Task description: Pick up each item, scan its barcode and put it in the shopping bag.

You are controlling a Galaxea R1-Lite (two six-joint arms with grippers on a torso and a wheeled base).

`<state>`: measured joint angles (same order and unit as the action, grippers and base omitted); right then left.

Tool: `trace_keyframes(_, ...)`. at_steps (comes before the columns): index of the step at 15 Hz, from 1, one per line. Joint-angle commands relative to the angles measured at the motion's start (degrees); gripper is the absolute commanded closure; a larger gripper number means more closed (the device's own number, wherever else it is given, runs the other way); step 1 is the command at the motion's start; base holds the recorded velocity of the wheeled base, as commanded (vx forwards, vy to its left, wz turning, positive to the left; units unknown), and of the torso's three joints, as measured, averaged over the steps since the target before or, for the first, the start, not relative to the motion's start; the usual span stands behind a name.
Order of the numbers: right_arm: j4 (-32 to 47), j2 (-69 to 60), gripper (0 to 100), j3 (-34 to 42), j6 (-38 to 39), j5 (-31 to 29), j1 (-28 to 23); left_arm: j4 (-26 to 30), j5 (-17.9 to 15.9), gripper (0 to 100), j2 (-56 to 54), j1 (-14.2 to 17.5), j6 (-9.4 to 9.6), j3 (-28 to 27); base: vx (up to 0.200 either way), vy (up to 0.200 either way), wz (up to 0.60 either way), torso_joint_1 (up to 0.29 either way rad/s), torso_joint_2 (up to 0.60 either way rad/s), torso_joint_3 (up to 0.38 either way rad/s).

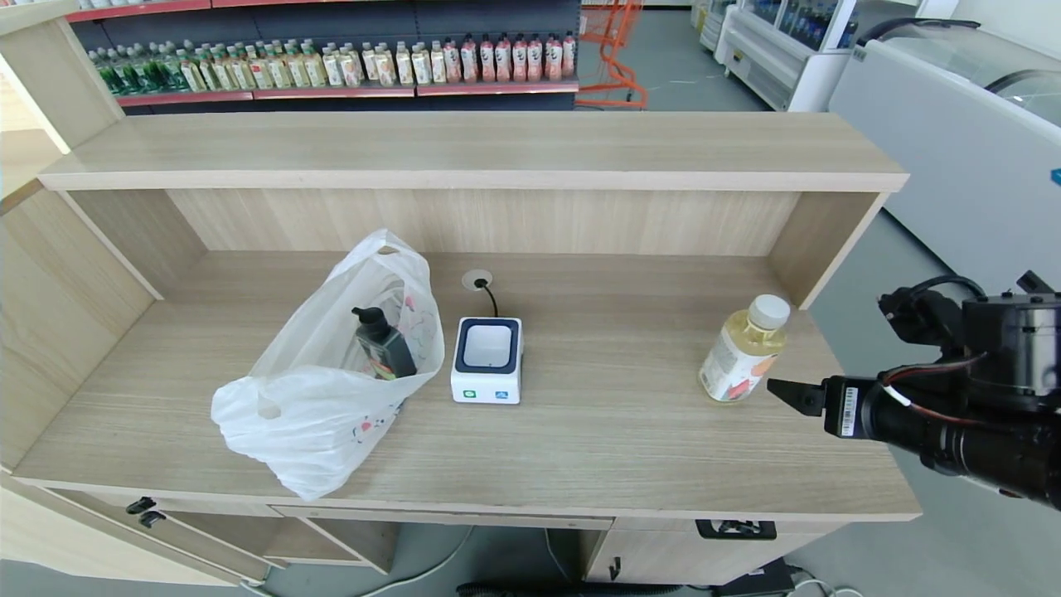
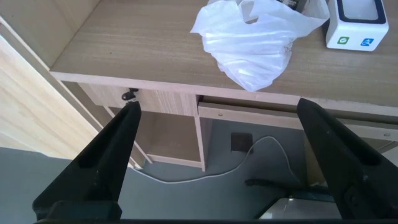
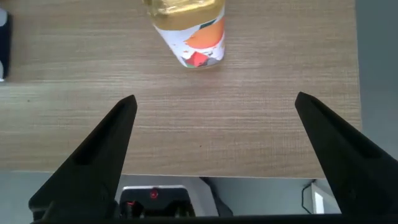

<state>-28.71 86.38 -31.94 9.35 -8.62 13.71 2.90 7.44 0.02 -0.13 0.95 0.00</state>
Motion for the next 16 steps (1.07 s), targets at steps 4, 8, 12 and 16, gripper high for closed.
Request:
trace_keyframes(4,-9.7,9.4,0,0.2,0.1,-2.5,-0.4,0.0,0.0,0,0.0,0.0,0.02,0.0,0.000,0.000,0.00,0.000,0.00,0.000)
trace_keyframes(8,-21.6,17.9,0,-0.1,-0.8,-0.6,0.2,0.0,0.0,0,0.0,0.0,0.02,0.0,0.000,0.000,0.00,0.000,0.00,0.000)
trace_keyframes(12,-27.3,22.4,0,-2.3,-6.4,2.6,0.5,0.0,0.0,0,0.0,0.0,0.02,0.0,0.000,0.000,0.00,0.000,0.00,0.000)
trace_keyframes(16,-29.2,24.7,0,-5.2,-8.9,3.3,0.8,0.0,0.0,0,0.0,0.0,0.02,0.0,0.000,0.000,0.00,0.000,0.00,0.000)
